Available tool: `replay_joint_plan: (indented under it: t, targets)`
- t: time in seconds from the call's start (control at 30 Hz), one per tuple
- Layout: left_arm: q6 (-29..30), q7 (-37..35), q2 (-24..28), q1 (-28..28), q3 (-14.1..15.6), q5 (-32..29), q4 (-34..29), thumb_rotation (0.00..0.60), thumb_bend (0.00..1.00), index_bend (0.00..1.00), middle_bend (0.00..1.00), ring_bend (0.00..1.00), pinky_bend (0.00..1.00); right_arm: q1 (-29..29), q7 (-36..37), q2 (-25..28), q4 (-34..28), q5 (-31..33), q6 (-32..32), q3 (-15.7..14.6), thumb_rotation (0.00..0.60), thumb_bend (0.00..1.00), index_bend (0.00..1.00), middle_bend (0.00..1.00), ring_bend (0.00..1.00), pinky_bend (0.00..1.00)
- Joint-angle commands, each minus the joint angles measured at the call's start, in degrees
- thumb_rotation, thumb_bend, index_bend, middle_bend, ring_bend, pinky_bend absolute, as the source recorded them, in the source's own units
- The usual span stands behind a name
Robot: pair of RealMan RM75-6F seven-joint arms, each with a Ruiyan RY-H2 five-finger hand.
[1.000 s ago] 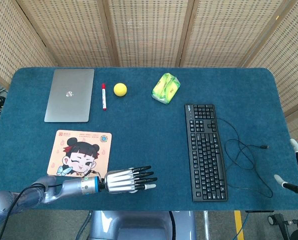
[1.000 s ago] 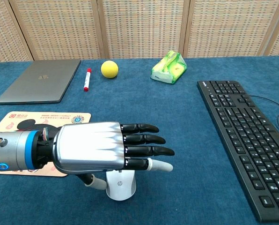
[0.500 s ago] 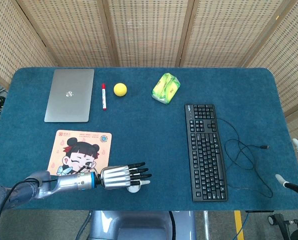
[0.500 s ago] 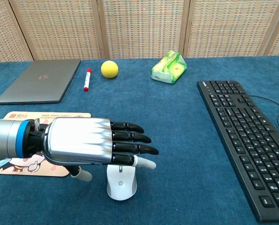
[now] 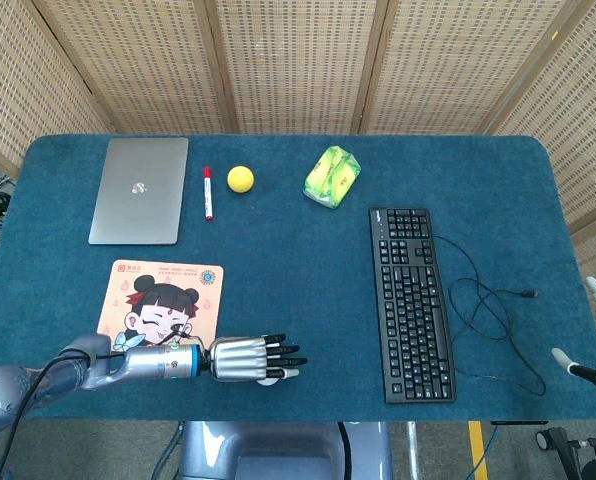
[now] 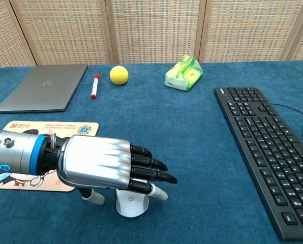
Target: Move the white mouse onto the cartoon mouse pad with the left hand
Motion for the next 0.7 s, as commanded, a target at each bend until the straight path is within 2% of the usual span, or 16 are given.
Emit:
replay_joint_plan:
  t: [0.03,0.2,0.43,0.57,0.7]
  targets:
    - [-1.6,-0.3,0.0,-1.1,0.1,-0.2,-0.5,0.6,0.23,0.19,0.07,0.13,0.25,0.0,0.2,0.0,0.1,0.2,-0.1,0.1,0.6,0.0,0.05,0.0,0.0,0.0]
    - [-3.4,-0.1,0.1,-2.2,0.4,-0.4,-1.3,0.6,0.27,0.26,0.14,0.19,0.27,0.0,0.6,0.1,0.3,0.5,-0.3,0.2,0.6,0.0,0.05,0.0,0.0,0.0]
    - [-5.5,0.8,-0.2,-2.8,0.3,-1.5,-2.2,0.6,0.34,0.41,0.27,0.29,0.32,0.0,1.1,0.2,0.5,0.8,-0.5,0.3,0.6,0.0,0.05,0.0,0.0,0.0]
    - [-3.9,1.5,-0.4,-2.4,0.3,-1.2,-1.5,0.6,0.34,0.54,0.37,0.38,0.35,0.0,1.4,0.3,0.6,0.9,-0.5,0.4,0.6,0.0,0.05,0.0,0.0,0.0]
    - [-2.0,1.5,-0.3,-1.9,0.7,-0.9,-0.2,0.6,0.33,0.59,0.42,0.42,0.37,0.0,1.3,0.2,0.6,0.8,-0.5,0.3,0.6,0.0,0.05,0.0,0.0,0.0]
